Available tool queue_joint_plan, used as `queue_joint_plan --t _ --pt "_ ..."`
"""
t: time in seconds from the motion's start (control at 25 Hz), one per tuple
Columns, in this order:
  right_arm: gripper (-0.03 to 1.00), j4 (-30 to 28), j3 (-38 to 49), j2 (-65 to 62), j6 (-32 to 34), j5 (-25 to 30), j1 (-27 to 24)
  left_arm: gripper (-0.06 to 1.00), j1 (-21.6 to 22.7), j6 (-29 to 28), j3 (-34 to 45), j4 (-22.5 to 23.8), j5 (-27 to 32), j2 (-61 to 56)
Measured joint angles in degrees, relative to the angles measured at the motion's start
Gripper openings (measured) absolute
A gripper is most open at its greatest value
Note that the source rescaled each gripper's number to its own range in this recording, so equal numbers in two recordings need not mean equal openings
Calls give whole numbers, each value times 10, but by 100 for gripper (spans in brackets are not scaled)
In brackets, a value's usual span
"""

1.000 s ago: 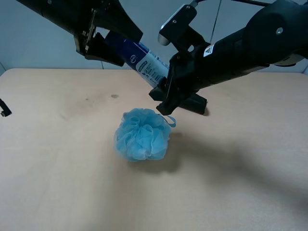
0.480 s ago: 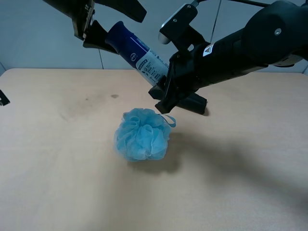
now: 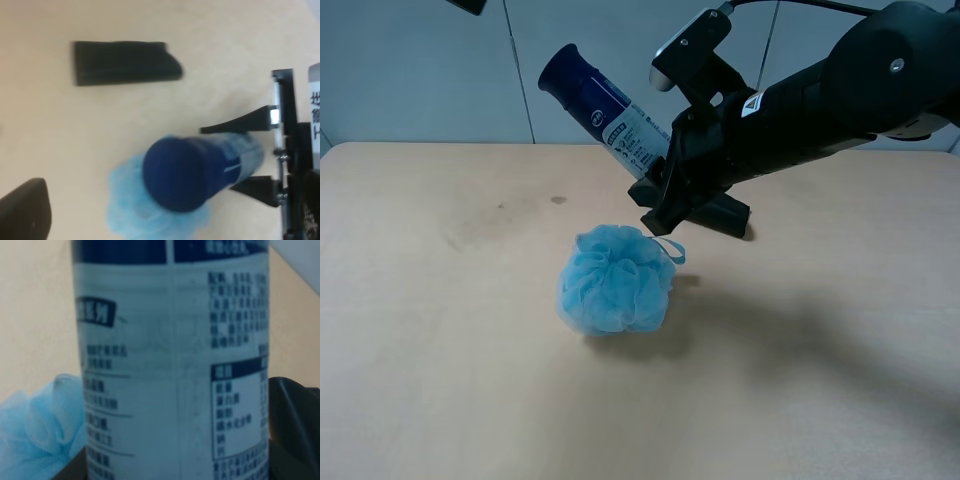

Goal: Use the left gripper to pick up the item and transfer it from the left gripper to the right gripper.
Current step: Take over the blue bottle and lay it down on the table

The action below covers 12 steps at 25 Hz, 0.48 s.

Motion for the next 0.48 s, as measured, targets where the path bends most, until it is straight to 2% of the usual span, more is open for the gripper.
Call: queue_joint_plan --t 0.32,0.48 --pt "0 4 0 0 0 -1 0 99 0 -57 5 126 0 -155" --pt "0 5 0 0 0 -1 0 99 0 -84 64 199 0 -246"
